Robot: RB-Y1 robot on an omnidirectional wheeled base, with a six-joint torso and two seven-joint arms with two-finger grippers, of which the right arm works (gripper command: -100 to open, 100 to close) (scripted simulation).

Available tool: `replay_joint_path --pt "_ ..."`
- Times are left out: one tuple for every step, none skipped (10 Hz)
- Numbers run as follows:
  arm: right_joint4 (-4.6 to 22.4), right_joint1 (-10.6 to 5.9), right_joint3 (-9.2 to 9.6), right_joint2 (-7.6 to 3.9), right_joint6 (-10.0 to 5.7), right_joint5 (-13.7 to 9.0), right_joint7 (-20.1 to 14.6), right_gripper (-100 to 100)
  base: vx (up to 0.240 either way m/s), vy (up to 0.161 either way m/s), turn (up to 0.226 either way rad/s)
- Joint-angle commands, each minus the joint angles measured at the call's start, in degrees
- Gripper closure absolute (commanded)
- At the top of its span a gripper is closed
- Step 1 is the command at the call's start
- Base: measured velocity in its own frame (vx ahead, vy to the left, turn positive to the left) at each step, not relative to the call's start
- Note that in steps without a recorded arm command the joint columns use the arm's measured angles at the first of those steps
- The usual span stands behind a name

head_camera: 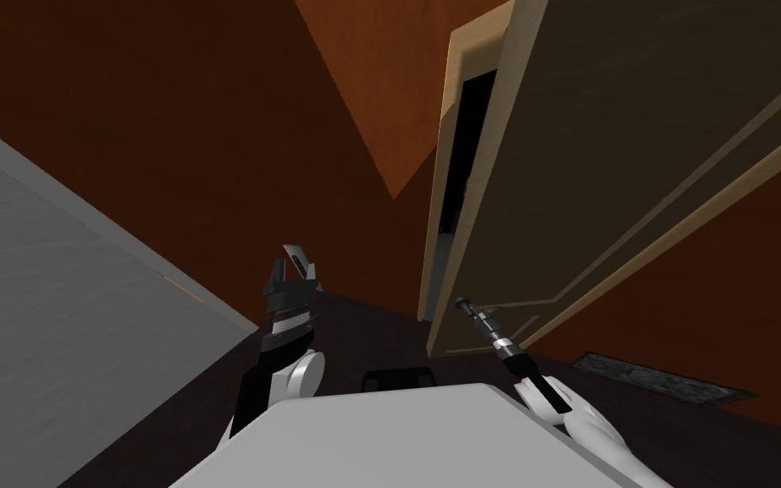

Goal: Pull the door open

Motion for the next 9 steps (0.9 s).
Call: replay_joint_path --pt "0.2 0.78 0.45 -0.96 -1.67 0.0 -0.6 100 -0.201 -0.078 0.136" --pt "0.3 1.25 0.73 -1.39 -2.47 0.0 -1.0 100 -0.188 -0.07 0.107" --pt "0.3 1.61 0.95 -1.72 -3.08 0.1 -1.3 100 -0.176 -0.044 0.089" --pt "0.1 1.44 0.98 -1.25 -2.44 0.1 -1.0 100 -0.076 -0.016 0.011" --pt "1.0 2.23 1.39 -1.79 -4.28 0.0 -1.6 100 -0.157 -0.091 0.221" --pt "1.2 2.41 1.47 -1.95 -4.73 0.0 -1.7 100 -0.2 -0.089 0.187" --pt "1.5 2.81 1.66 -2.29 -5.72 0.0 -1.9 100 -0.18 -0.061 0.129" --pt "2.0 3.25 1.85 -2.67 -6.79 -0.1 -2.2 100 -0.215 -0.053 0.158" --pt "2.4 3.7 2.06 -3.06 -7.91 -0.2 -2.5 100 -0.187 -0.08 0.213"
